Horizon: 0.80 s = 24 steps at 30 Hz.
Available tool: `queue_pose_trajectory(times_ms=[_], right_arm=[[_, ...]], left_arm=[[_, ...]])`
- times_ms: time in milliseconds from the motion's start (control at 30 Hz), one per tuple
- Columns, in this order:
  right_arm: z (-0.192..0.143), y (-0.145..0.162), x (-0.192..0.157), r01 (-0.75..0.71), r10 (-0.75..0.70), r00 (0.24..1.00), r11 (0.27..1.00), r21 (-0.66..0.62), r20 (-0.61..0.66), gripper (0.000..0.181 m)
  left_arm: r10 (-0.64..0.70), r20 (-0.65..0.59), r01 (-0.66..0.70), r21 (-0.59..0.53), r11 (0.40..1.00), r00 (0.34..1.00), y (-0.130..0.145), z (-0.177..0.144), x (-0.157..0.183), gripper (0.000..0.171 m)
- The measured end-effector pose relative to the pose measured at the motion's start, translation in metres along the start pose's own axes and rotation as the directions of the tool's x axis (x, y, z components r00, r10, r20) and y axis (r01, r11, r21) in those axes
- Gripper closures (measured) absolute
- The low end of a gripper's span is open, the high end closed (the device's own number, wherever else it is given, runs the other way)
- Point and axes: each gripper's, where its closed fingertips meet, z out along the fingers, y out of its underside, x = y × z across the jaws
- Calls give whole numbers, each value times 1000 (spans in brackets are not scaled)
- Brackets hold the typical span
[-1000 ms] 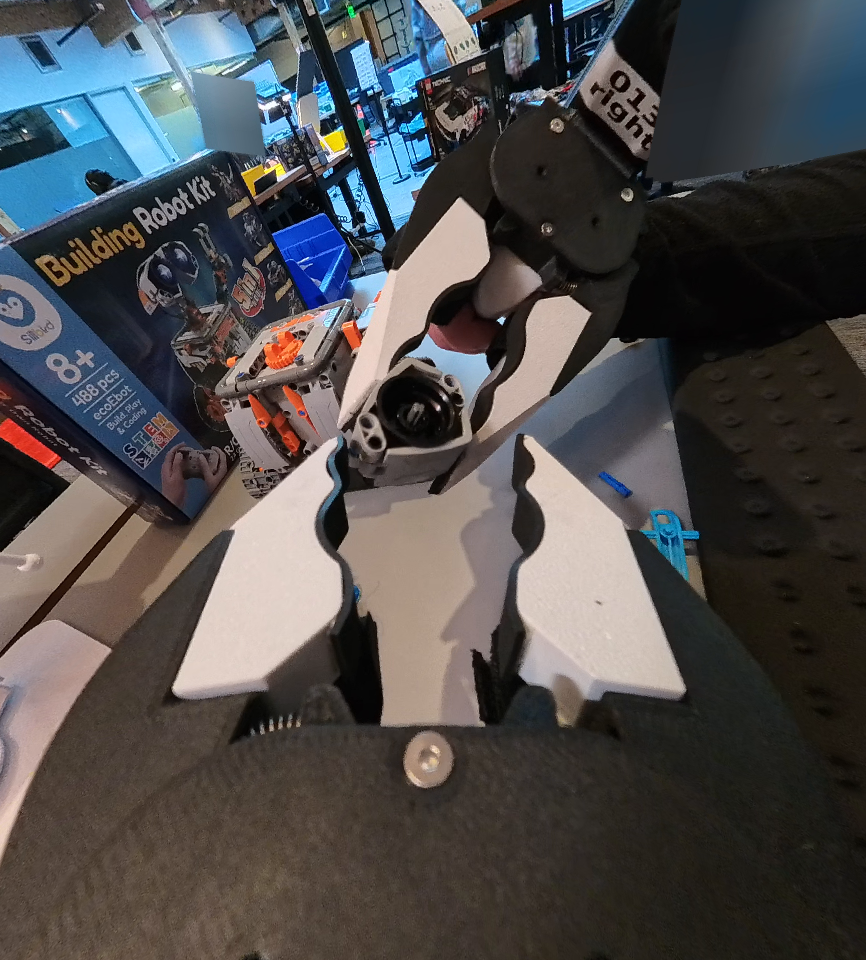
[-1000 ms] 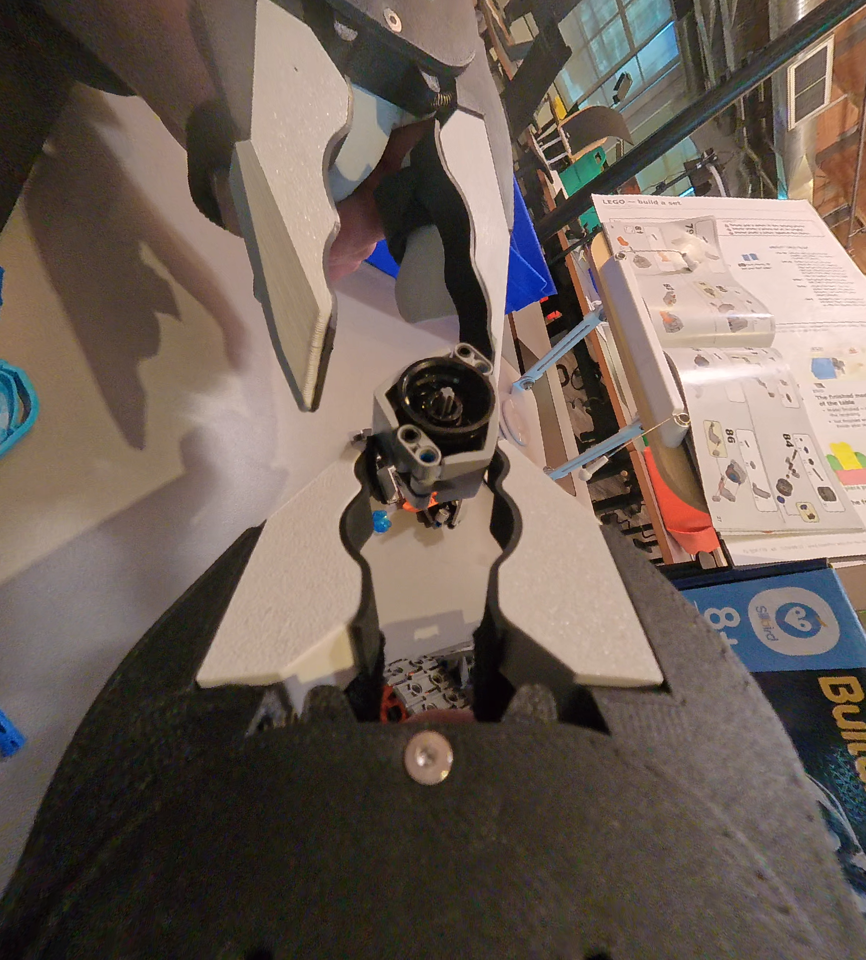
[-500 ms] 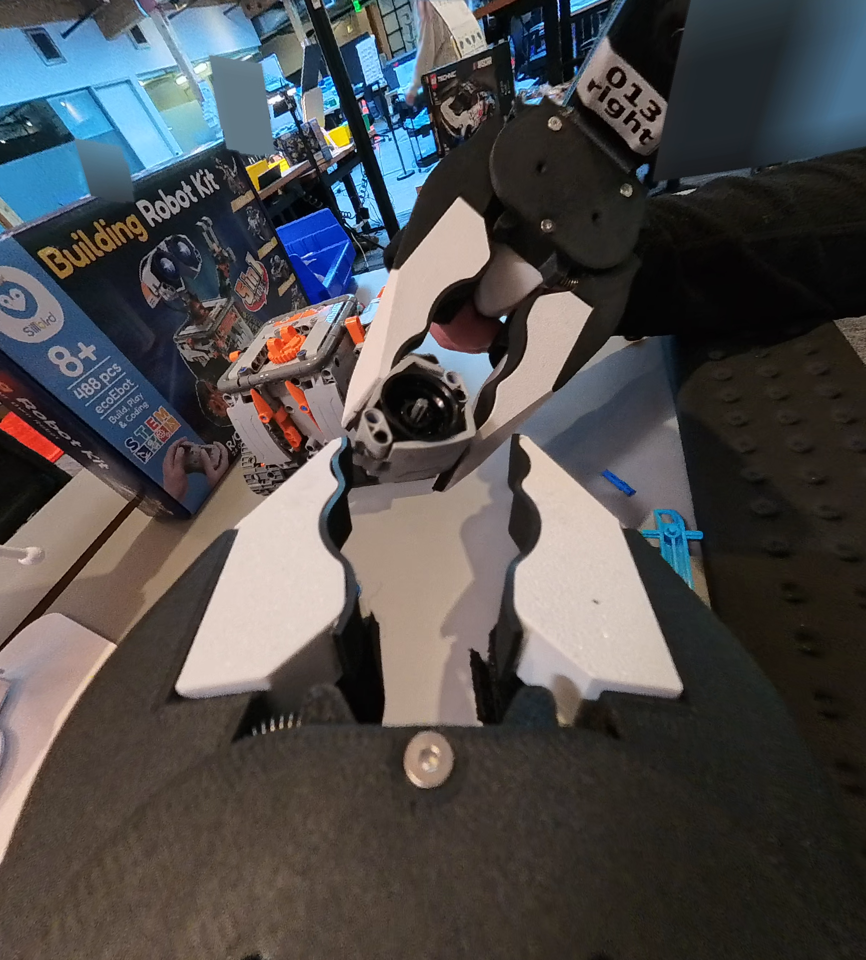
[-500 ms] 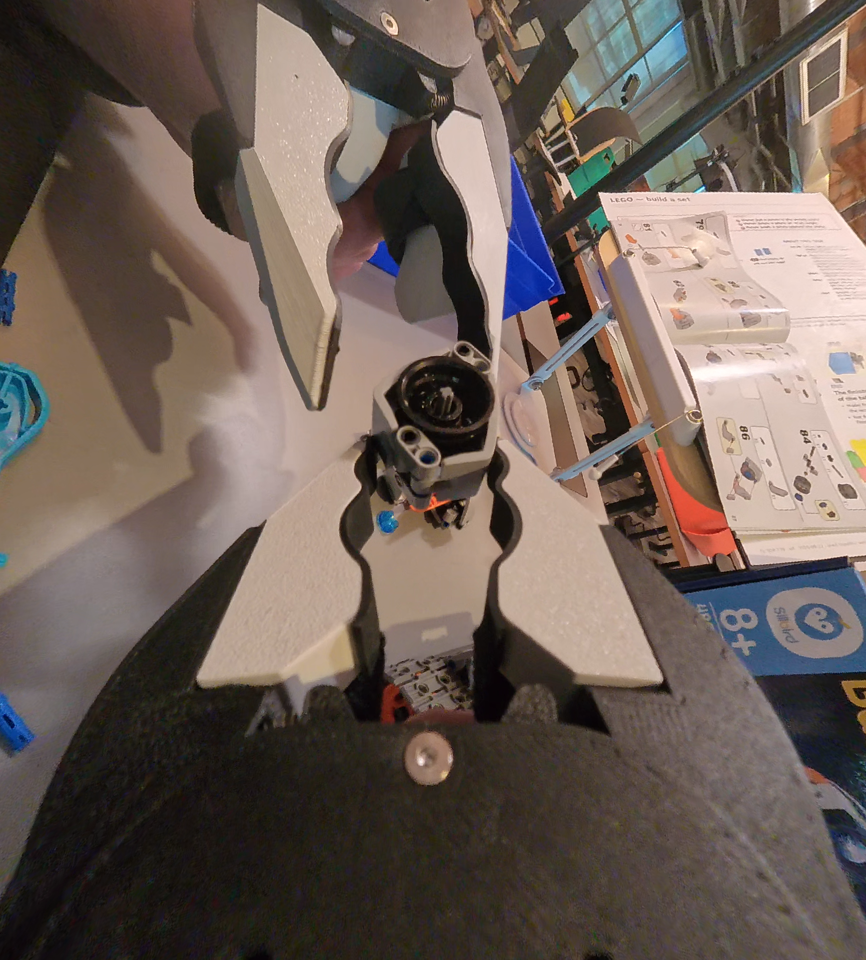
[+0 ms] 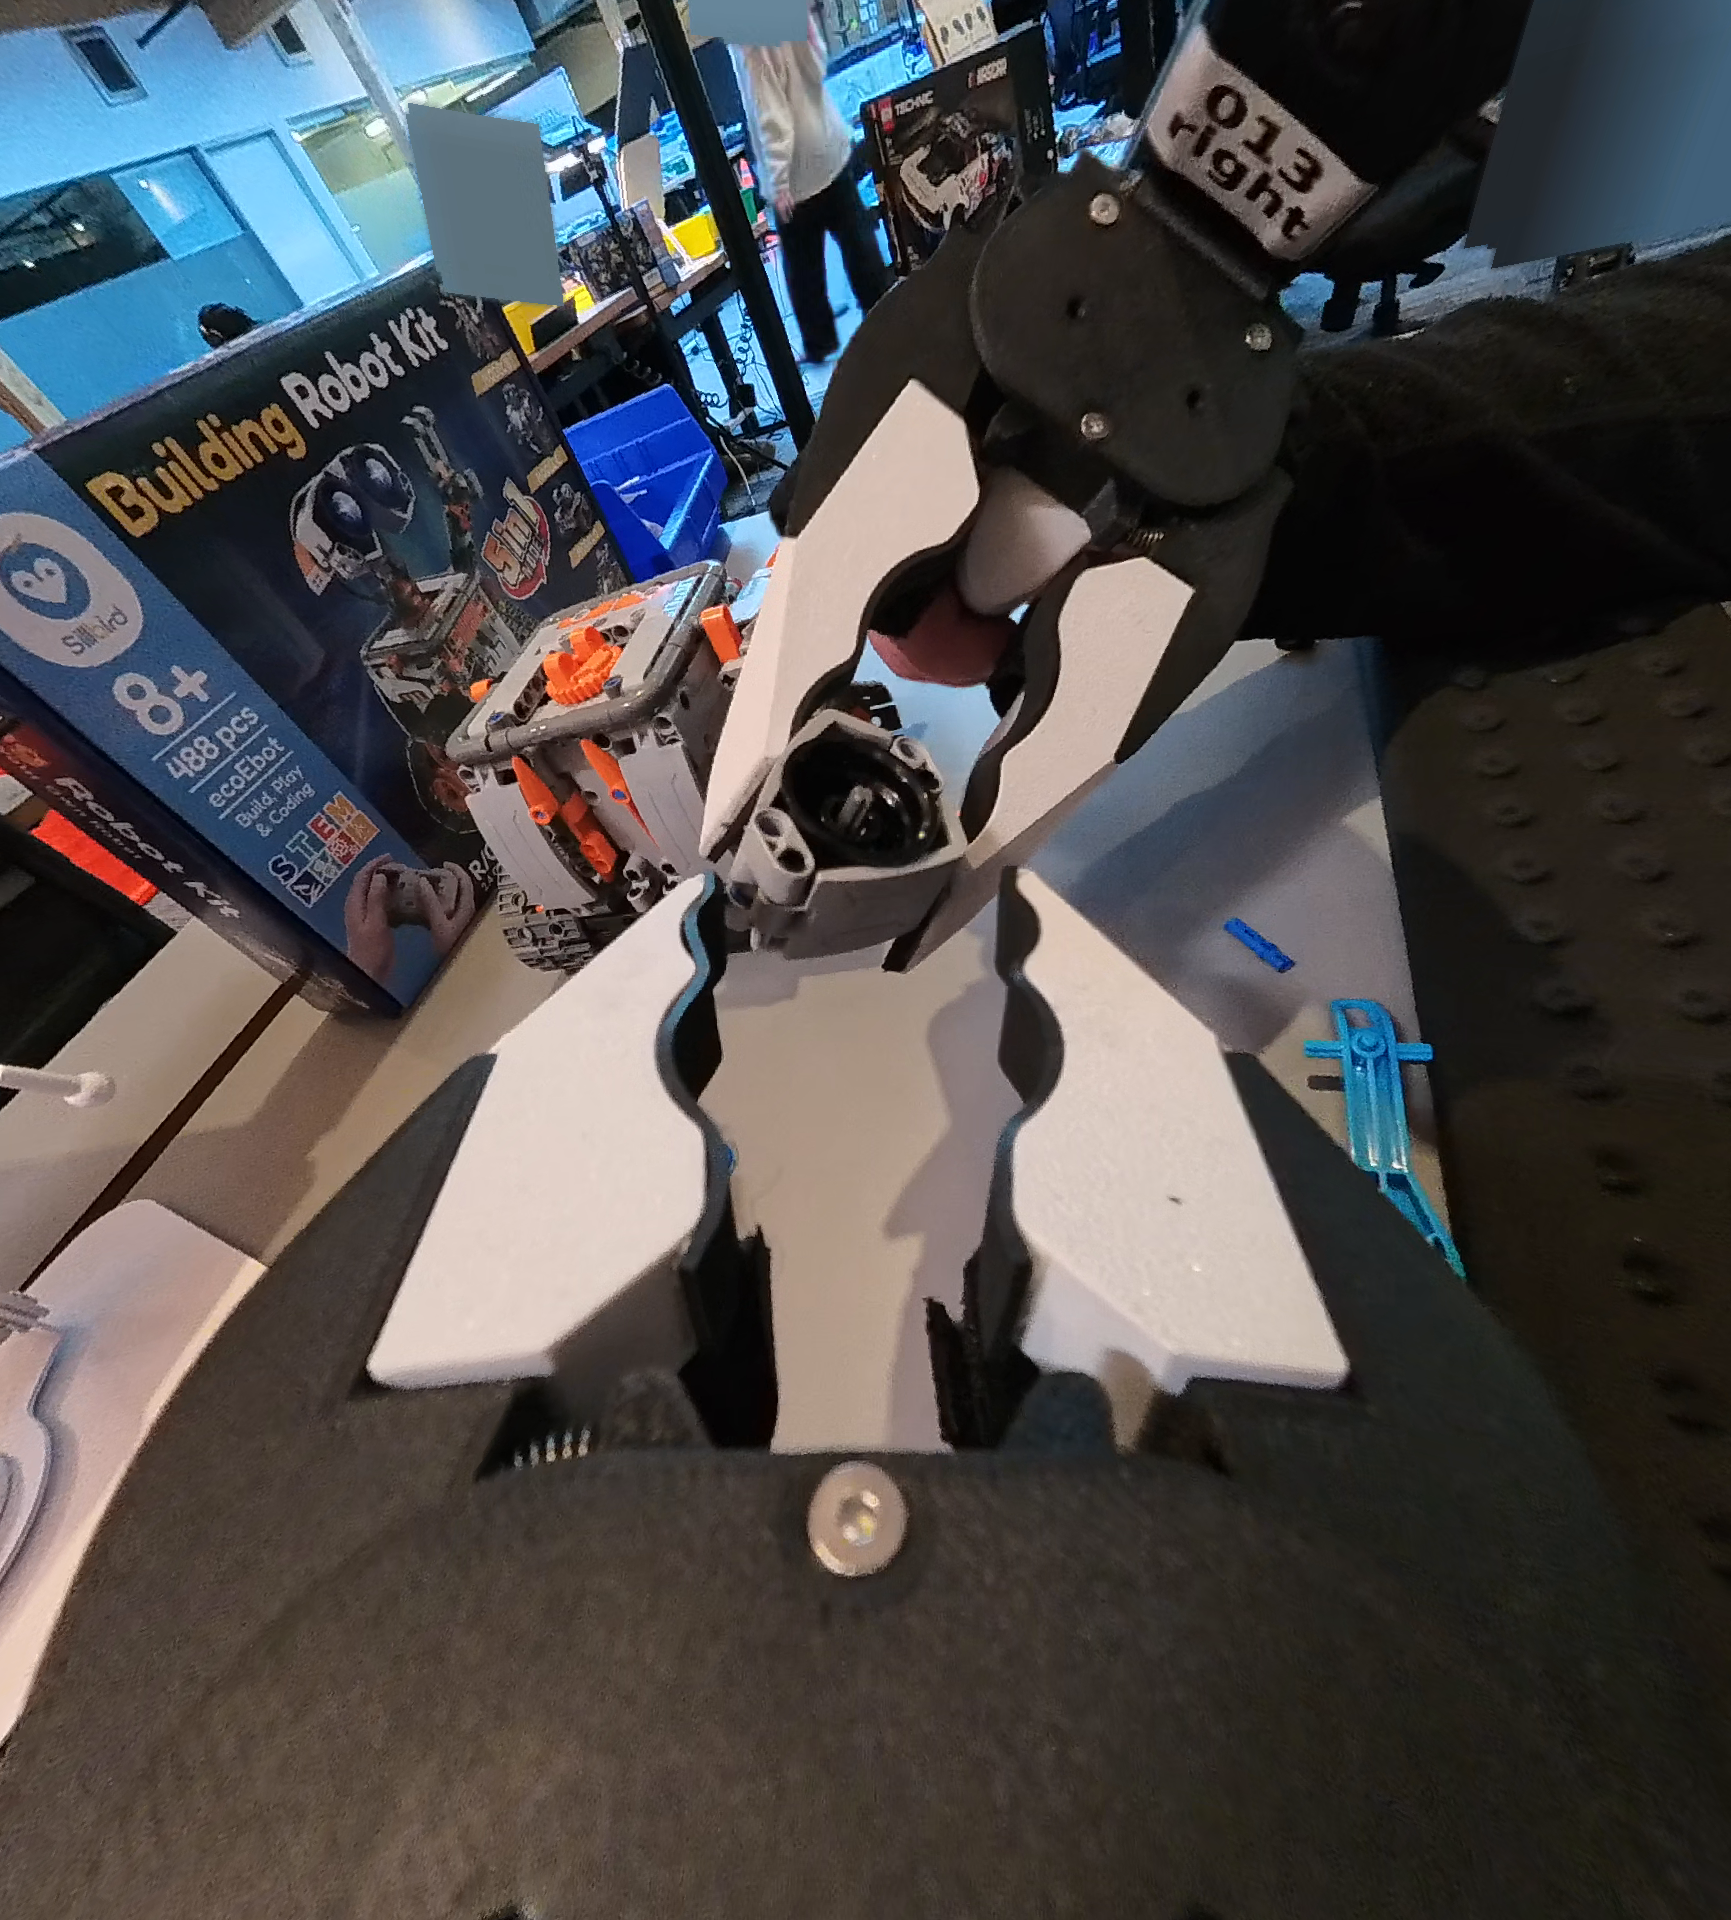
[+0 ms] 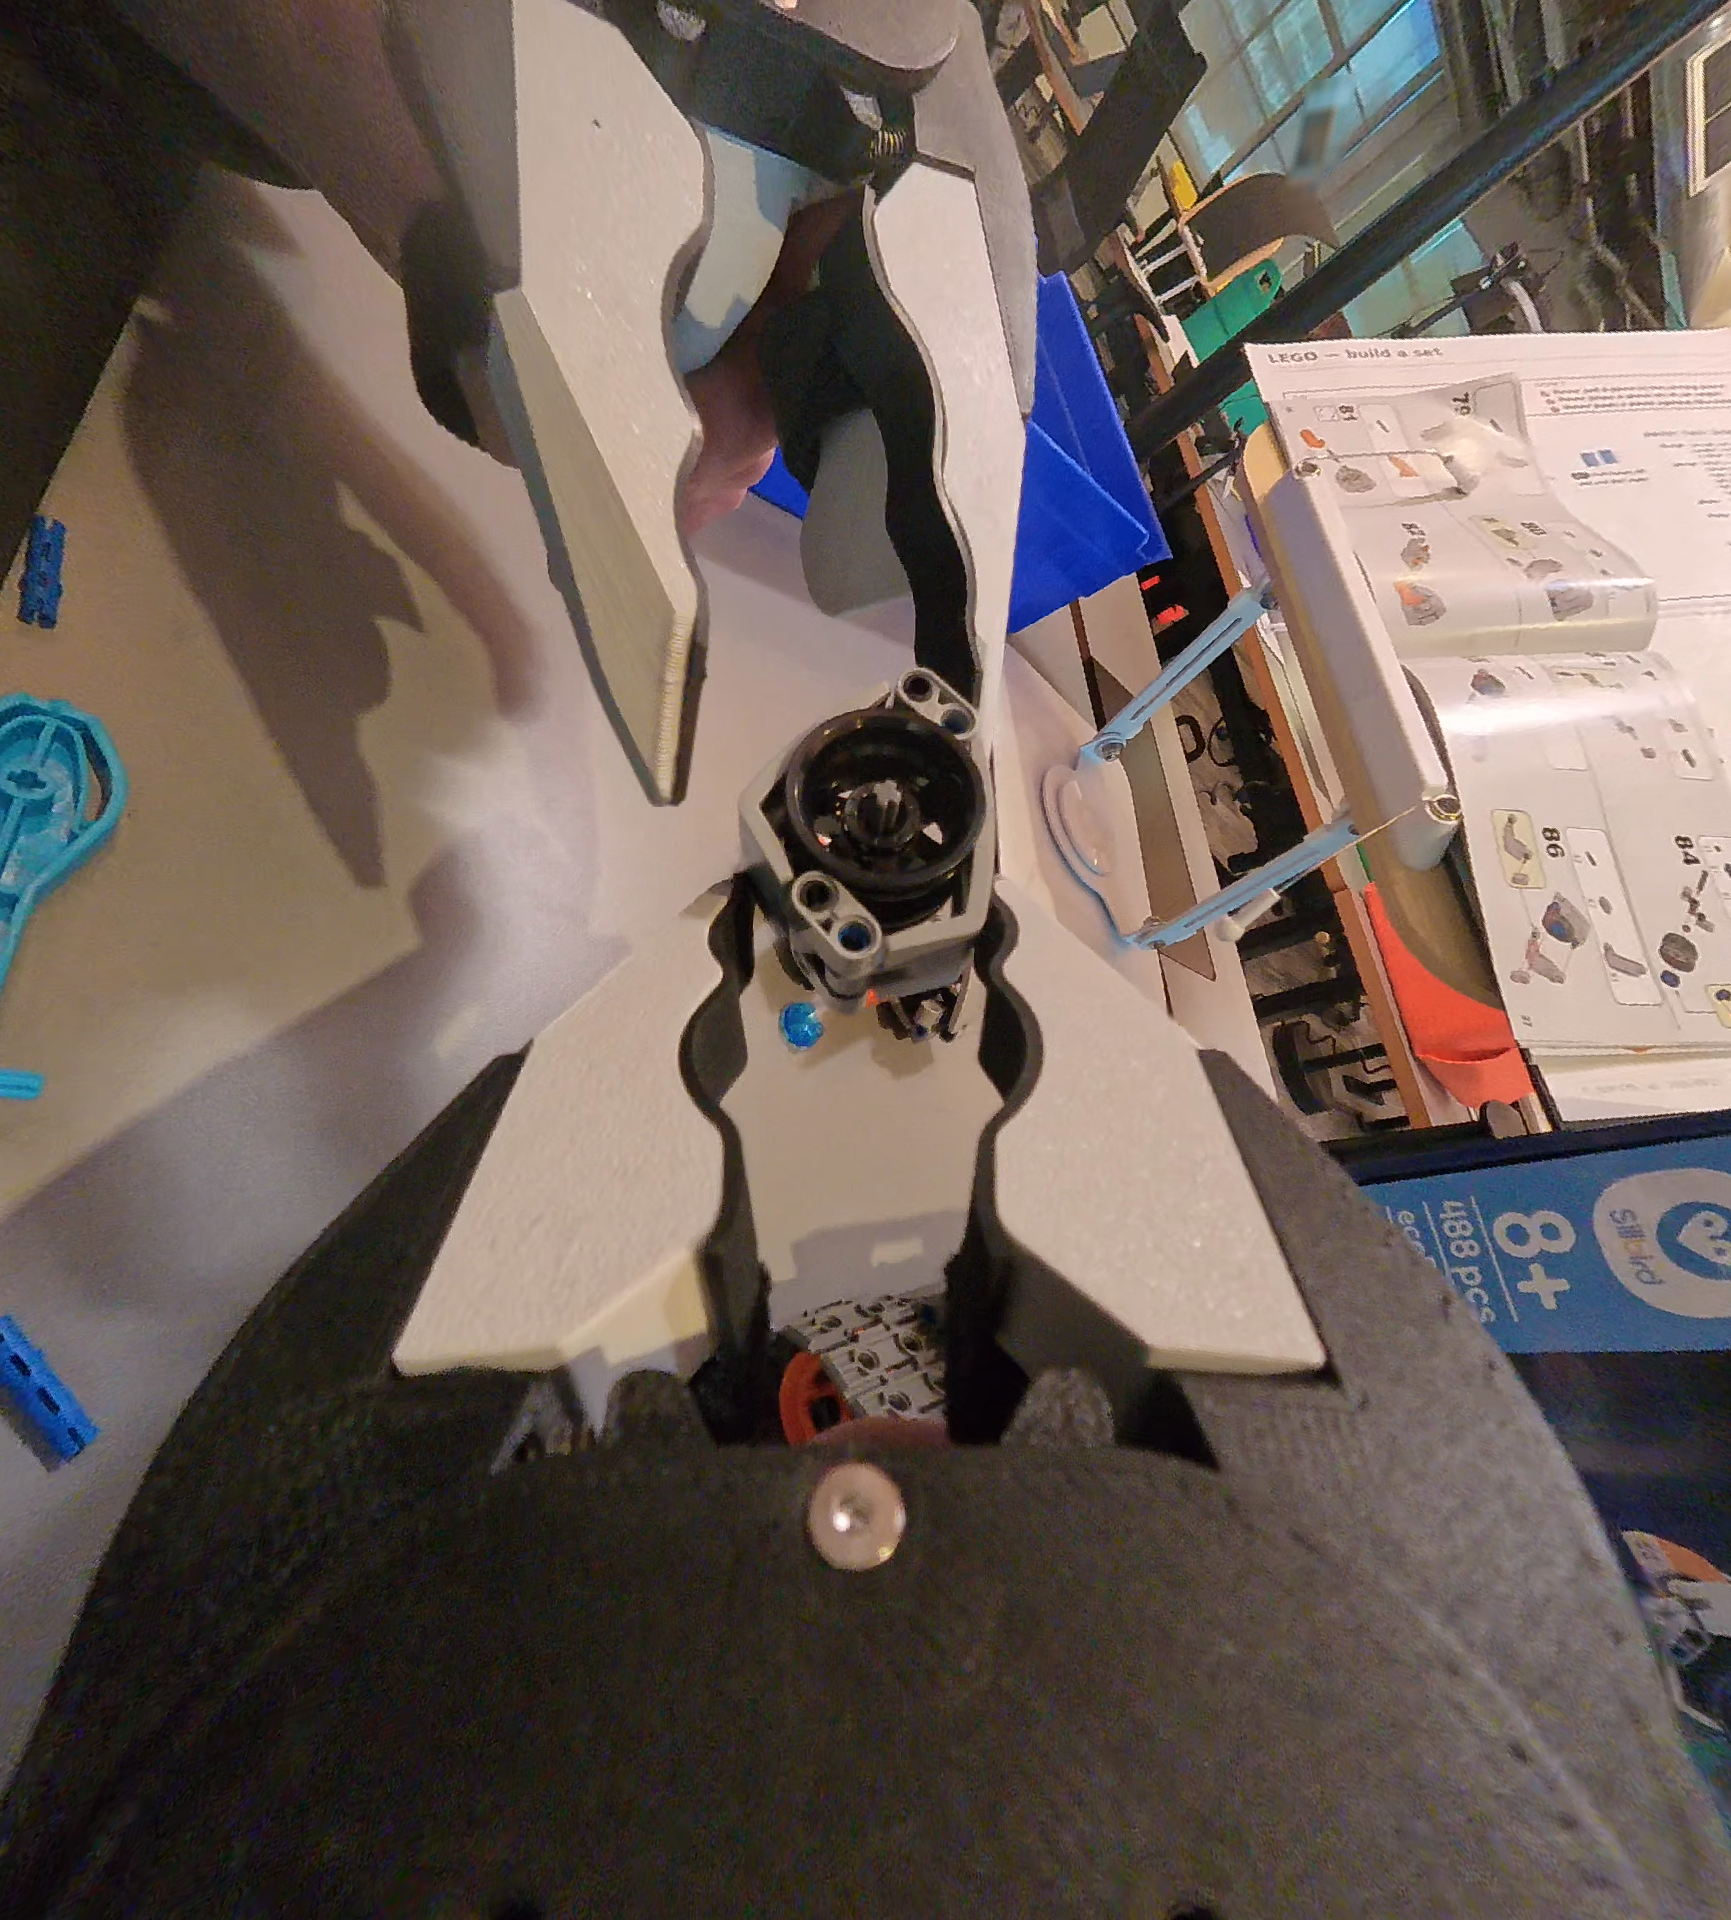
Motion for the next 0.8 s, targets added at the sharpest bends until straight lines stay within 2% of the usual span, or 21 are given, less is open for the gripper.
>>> queue_pose_trajectory(times_ms=[300, 500, 700, 800], right_arm=[[-1, -1, 1, 33, -33, 999, 999, -28, -18, 140], [-2, -7, 7, -49, 50, 998, 999, 7, -38, 130], [0, -7, 6, -15, 14, 998, 1000, -19, -61, 135], [-3, -8, 12, 72, -79, 990, 996, -59, -120, 135]], left_arm=[[19, 57, -19, -10, 1000, 998, -1, 0, -4, 131], [7, 149, -7, 5, 1000, 989, -6, -4, -14, 145], [-14, 126, 13, 10, 1000, 992, -5, -2, -13, 140], [-76, 80, 74, 26, 997, 994, -6, -4, -13, 132]])
